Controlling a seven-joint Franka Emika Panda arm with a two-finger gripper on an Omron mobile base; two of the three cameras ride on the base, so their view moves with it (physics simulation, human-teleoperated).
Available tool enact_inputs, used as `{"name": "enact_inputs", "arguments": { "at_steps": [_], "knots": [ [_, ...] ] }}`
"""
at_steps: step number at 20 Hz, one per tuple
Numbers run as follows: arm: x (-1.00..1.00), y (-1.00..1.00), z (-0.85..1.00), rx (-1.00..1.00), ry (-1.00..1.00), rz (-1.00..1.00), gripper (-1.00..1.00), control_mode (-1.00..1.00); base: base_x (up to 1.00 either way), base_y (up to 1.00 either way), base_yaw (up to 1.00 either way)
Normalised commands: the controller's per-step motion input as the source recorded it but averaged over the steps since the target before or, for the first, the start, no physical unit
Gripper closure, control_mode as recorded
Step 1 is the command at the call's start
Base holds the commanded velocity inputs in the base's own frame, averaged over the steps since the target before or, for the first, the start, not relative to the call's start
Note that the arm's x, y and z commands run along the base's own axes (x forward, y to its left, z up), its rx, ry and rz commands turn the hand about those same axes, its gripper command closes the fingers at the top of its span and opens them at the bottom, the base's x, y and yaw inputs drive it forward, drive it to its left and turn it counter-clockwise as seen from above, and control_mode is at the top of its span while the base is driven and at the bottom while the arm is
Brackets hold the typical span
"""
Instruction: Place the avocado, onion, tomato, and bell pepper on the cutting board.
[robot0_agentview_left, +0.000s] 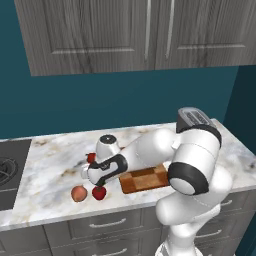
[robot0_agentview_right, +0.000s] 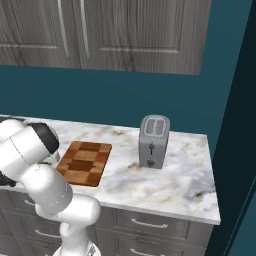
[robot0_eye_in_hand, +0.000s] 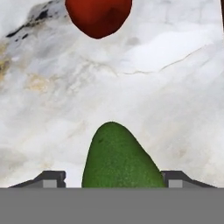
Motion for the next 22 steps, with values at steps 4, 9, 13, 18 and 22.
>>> {"name": "enact_inputs", "arguments": {
  "at_steps": [4,9,13,18,22],
  "knots": [
    [0.01,0.0,0.48,0.0,0.01,-0.05,1.0,-1.0,0.0,0.0,0.0],
    [0.0,-0.25,0.63,-0.01,0.0,-0.1,1.0,-1.0,0.0,0.0,0.0],
    [0.0,-0.76,0.31,-0.02,0.0,-0.12,1.0,-1.0,0.0,0.0,0.0],
    [0.1,-0.91,0.03,0.0,0.0,-0.12,1.0,-1.0,0.0,0.0,0.0],
    [0.48,-0.83,0.01,0.0,0.0,-0.1,1.0,-1.0,0.0,0.0,0.0]
  ]
}}
